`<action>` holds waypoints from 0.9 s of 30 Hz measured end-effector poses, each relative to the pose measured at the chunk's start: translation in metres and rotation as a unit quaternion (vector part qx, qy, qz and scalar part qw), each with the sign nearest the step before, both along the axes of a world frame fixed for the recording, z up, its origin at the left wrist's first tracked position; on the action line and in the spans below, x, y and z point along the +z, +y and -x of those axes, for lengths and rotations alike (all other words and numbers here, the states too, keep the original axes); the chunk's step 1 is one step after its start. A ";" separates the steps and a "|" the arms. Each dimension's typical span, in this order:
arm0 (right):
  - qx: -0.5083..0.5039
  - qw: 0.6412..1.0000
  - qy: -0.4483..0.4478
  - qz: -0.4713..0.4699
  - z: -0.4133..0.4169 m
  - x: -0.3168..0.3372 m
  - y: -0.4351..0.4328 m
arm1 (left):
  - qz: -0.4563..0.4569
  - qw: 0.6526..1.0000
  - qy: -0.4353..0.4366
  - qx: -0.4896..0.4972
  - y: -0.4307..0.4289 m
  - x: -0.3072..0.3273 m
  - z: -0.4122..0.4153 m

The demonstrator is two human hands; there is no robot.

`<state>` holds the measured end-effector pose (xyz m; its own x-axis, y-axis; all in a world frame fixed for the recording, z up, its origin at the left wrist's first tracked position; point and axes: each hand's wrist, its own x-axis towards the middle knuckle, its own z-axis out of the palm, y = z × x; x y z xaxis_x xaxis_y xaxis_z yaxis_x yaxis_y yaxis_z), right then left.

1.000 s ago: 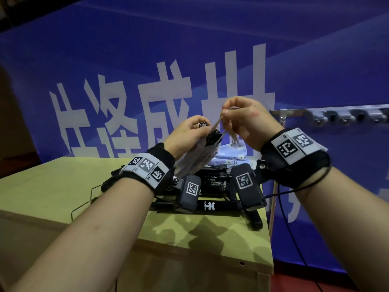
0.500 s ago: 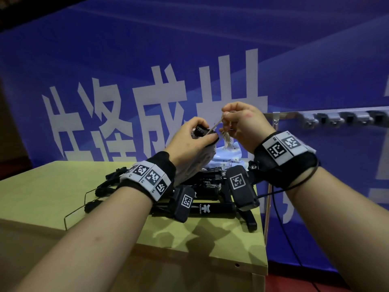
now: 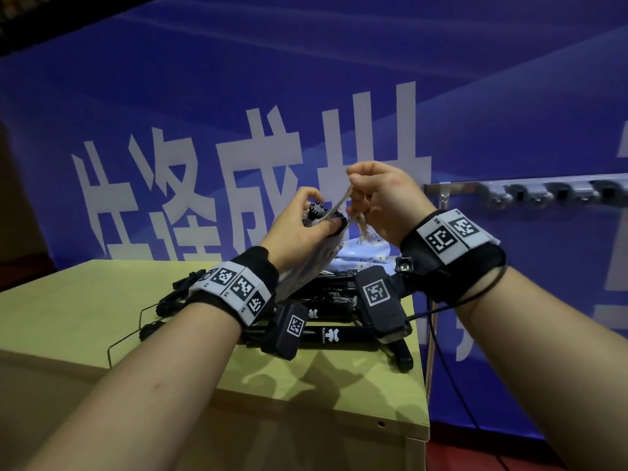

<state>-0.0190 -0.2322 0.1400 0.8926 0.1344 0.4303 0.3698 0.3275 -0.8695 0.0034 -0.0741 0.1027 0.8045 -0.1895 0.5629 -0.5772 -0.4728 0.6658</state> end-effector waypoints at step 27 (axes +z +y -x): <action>-0.015 0.996 -0.032 -0.080 0.011 0.014 0.001 | -0.043 0.988 -0.097 0.114 -0.004 0.025 0.009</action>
<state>-0.0302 -0.2310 0.1538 0.8655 0.0341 0.4998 0.4338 0.4480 -0.7817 -0.0053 -0.0777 0.1277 0.7105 -0.0706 0.7001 -0.5624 -0.6551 0.5046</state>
